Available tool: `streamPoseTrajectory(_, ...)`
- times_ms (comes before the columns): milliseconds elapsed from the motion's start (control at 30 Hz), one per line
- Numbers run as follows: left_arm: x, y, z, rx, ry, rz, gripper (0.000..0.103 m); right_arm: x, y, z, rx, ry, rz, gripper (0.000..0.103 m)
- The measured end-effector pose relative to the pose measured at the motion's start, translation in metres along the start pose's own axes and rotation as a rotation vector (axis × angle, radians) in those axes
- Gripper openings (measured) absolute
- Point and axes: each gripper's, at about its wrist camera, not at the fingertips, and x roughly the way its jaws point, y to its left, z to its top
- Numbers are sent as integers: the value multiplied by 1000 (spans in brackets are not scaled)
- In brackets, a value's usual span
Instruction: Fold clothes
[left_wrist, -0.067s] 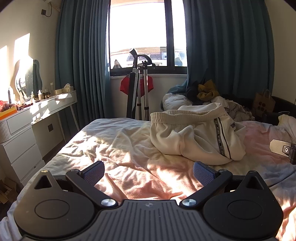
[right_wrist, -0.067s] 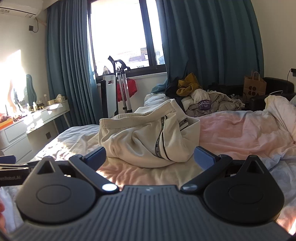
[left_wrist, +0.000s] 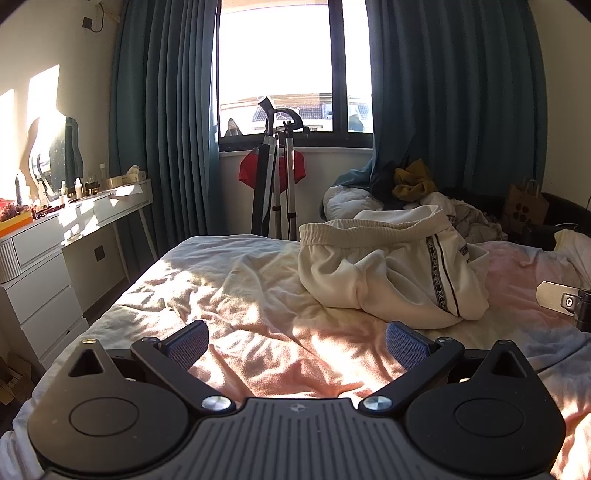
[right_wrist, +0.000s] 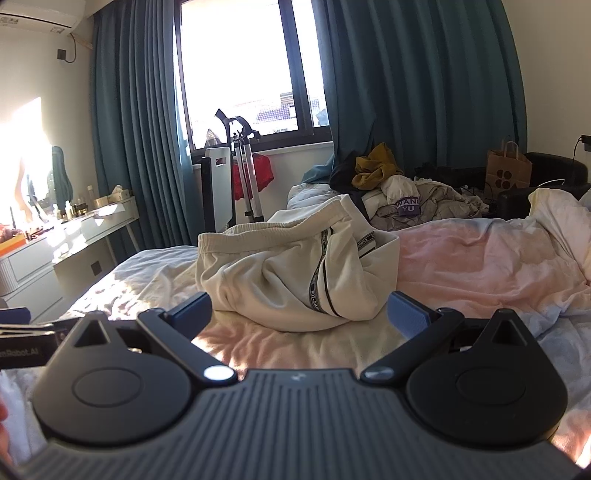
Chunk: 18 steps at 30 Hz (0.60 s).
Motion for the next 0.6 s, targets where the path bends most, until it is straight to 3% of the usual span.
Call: streamPoseTrajectory(600,4,-2,-4,-13,12,-24,103,3,2,-2,-42,5,-27,103)
